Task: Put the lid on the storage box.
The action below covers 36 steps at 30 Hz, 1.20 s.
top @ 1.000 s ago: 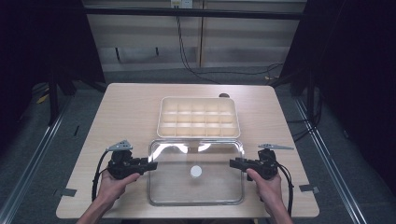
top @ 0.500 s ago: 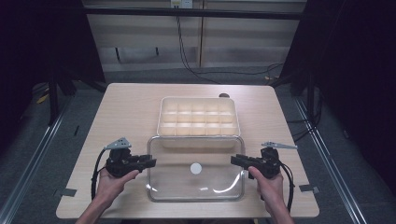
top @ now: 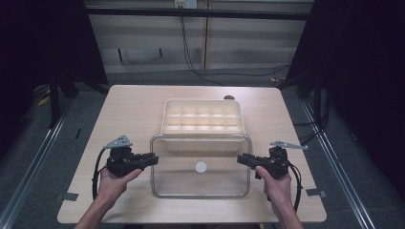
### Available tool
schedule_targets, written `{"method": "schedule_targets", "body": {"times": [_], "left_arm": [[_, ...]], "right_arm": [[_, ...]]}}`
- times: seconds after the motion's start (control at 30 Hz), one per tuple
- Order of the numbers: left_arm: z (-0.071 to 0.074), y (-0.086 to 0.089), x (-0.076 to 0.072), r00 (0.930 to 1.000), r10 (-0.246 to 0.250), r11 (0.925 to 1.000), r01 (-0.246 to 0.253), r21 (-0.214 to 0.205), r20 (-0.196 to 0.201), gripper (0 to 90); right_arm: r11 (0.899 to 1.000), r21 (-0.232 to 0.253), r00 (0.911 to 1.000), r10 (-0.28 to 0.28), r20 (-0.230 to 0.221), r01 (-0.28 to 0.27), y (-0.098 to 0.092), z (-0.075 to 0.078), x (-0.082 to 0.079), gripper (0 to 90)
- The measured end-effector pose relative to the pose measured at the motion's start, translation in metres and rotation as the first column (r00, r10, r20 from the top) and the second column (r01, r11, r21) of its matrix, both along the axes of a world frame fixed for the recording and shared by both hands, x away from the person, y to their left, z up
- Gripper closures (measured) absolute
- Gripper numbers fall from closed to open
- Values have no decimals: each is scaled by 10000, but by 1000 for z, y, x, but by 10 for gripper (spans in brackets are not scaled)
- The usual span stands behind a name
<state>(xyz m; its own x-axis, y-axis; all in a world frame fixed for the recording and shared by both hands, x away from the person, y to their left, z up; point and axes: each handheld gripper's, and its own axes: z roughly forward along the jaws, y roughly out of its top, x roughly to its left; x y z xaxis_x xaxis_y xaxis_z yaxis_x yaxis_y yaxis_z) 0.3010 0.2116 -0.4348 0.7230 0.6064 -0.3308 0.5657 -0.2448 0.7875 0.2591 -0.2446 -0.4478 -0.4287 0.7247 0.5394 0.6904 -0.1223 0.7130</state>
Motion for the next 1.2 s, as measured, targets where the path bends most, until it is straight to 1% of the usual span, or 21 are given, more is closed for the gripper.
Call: {"method": "schedule_targets", "body": {"times": [0.03,0.1,0.17,0.27,0.3,0.43,0.47,0.6,0.67,0.73,0.77,0.8,0.93,0.97,1.07,1.2], "left_arm": [[1,0,0,10000,83,9999,-83,-72,-13,726],[4,1,1,10000,77,10000,-77,-46,58,735],[5,2,2,9999,88,9998,-87,-153,79,735],[6,3,4,9999,142,9997,-141,-180,86,735],[6,3,4,9998,155,9996,-153,-236,95,735],[13,5,6,9996,179,9997,-176,-182,205,734],[14,5,7,9995,205,9995,-199,-247,224,735],[21,3,9,9994,123,9994,-112,-328,315,734],[23,2,10,9993,133,9996,-124,-261,352,734],[24,1,13,9991,104,9997,-95,-221,405,734],[25,0,14,9993,119,9996,-109,-279,360,734],[26,0,15,9992,88,9998,-80,-198,387,735],[31,-1,20,9990,151,9997,-142,-205,428,734],[32,-1,22,9987,245,9996,-237,-169,442,735],[36,-1,26,9987,263,9995,-254,-201,437,733],[43,-1,32,9981,335,9991,-321,-275,524,735]], "right_arm": [[10000,13,10000,-11,-1,11,0,1,1,628],[10000,5,10000,-4,92,4,0,3,2,626],[10000,-26,9998,6,190,-6,1,7,3,626],[9999,89,9997,-90,232,88,2,14,7,627],[9999,89,9997,-90,232,88,2,14,7,627],[9999,91,9993,-74,364,70,3,19,11,628],[9999,100,9990,-70,447,65,3,22,12,629],[9998,146,9984,-129,555,121,2,27,13,630],[9997,207,9982,-166,581,155,0,30,14,631],[9995,238,9976,-206,655,191,0,32,15,631],[9995,242,9974,-214,691,197,-1,33,16,632],[9995,250,9975,-217,674,200,-2,34,17,632],[9994,270,9972,-243,701,224,-2,37,21,632],[9993,274,9971,-257,717,237,-2,37,22,632],[9993,260,9968,-269,753,250,-1,41,27,633],[9990,355,9965,-300,781,272,-1,44,32,633]]}}
